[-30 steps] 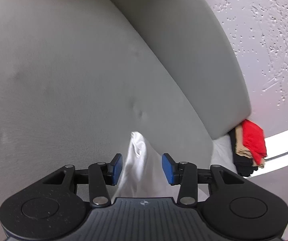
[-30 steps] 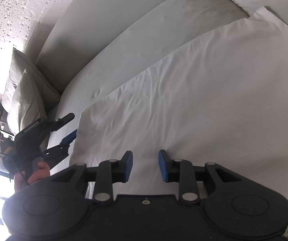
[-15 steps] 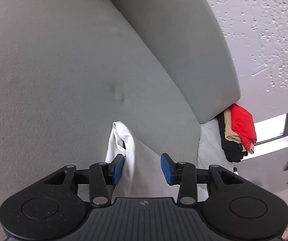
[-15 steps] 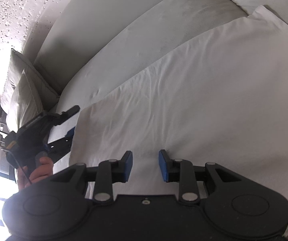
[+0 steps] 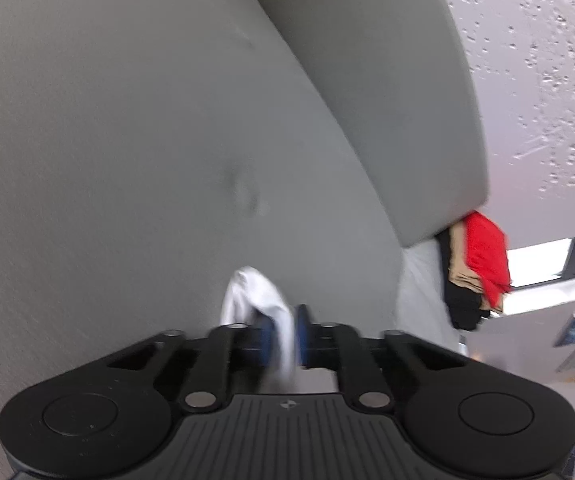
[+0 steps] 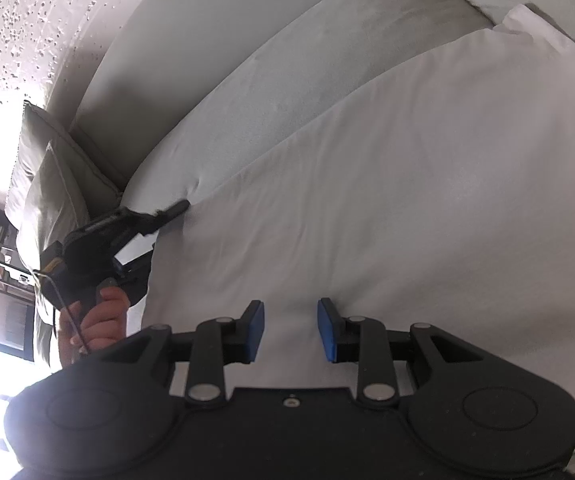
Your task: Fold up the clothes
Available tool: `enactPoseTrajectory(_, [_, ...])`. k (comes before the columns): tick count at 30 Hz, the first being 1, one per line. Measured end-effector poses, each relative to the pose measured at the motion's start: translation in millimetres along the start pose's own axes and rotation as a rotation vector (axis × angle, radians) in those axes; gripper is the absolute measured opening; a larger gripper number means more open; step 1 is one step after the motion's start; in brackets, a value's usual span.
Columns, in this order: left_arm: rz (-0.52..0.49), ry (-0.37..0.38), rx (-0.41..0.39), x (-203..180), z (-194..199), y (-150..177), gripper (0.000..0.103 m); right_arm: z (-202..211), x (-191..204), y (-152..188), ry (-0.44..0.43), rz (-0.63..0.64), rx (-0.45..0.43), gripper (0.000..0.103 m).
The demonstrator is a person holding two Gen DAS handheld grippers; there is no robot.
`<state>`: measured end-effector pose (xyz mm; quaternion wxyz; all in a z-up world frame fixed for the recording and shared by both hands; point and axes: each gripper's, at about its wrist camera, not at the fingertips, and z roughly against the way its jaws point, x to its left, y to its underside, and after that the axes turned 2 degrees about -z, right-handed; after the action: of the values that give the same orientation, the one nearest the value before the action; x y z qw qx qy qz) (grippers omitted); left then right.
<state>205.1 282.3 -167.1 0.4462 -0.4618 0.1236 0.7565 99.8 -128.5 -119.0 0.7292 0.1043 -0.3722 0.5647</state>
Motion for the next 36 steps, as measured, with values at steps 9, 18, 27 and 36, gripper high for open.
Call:
enactPoseTrajectory(9, [0.121, -0.198, -0.283, 18.6, 65.9, 6.6, 0.002, -0.6, 1.8, -3.3, 0.002, 0.018, 0.001, 0.029])
enactPoseTrajectory(18, [-0.080, 0.042, -0.180, -26.2, 69.9, 35.6, 0.031, -0.4, -2.8, -1.8, -0.014, 0.019, -0.006, 0.029])
enactPoseTrajectory(27, [-0.109, -0.416, -0.186, -35.0, 68.7, 59.9, 0.012, 1.8, -8.8, -2.5, -0.036, -0.006, 0.002, 0.029])
enactPoseTrajectory(36, [-0.261, -0.429, -0.412, -81.4, 114.4, 119.7, 0.014, 31.5, -12.1, -2.6, -0.055, 0.018, -0.058, 0.029])
